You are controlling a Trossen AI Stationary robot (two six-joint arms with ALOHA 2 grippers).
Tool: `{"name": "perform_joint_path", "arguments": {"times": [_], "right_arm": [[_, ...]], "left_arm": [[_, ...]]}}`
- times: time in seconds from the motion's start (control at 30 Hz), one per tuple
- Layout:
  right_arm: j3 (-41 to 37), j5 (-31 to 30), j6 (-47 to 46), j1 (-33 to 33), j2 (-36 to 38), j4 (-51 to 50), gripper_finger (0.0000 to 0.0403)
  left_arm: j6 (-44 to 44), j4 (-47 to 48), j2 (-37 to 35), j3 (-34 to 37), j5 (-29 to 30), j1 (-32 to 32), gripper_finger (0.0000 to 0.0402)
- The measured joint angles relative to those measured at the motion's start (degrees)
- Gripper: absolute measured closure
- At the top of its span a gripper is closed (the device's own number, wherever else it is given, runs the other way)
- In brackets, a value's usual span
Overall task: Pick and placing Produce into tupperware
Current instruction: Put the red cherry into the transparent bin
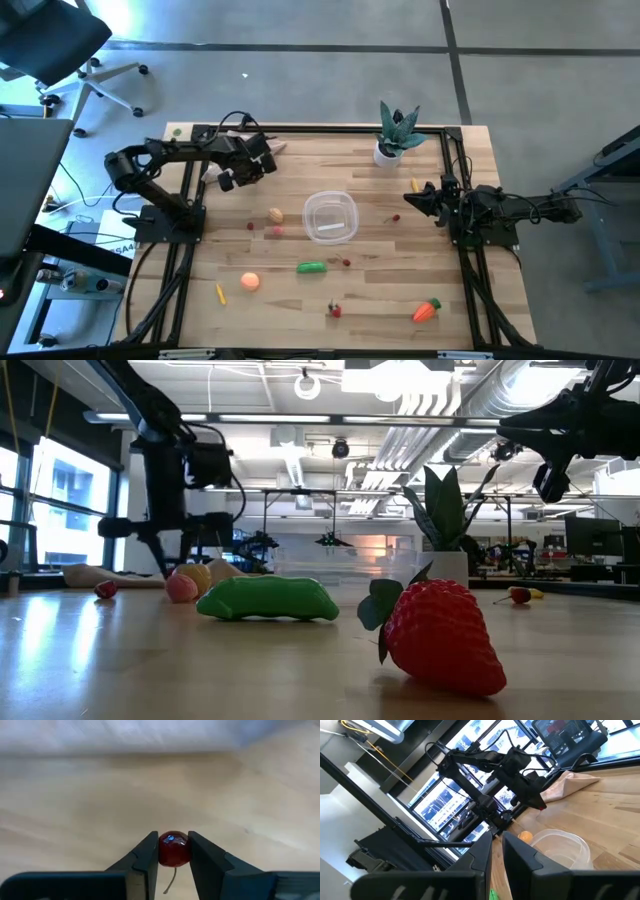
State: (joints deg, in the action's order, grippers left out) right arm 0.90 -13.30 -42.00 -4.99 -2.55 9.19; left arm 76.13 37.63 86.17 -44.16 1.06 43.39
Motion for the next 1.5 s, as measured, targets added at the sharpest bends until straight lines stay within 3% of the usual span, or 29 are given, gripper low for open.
{"name": "perform_joint_path", "arguments": {"times": [0.2,0.4,0.5,0.67,0.87,1.2,1.5], "right_arm": [[0.0,0.0,0.0,0.0,0.0,-0.1,0.0366],[0.0,0.0,0.0,0.0,0.0,-0.1,0.0366],[0.0,0.0,0.0,0.0,0.0,-0.1,0.0366],[0.0,0.0,0.0,0.0,0.0,-0.2,0.0366],[0.0,0.0,0.0,0.0,0.0,-0.3,0.0366],[0.0,0.0,0.0,0.0,0.0,-0.4,0.0366],[0.0,0.0,0.0,0.0,0.0,-0.7,0.0366]], "left_arm": [[-3.8,-4.2,-5.8,0.0,-3.8,0.0,0.0319],[-6.4,-15.2,-10.0,-0.6,-7.6,0.1,0.032],[-9.5,-16.6,-10.1,-4.1,-10.0,-0.6,0.032],[-15.7,-14.6,-8.9,-11.6,-7.6,-4.3,0.0321],[-22.8,-5.8,-2.2,-24.4,-5.8,-11.1,0.0321],[-33.9,12.5,18.7,-48.4,-4.0,-22.0,0.0321],[-34.7,15.5,27.0,-52.1,-5.1,-27.9,0.0321]]}}
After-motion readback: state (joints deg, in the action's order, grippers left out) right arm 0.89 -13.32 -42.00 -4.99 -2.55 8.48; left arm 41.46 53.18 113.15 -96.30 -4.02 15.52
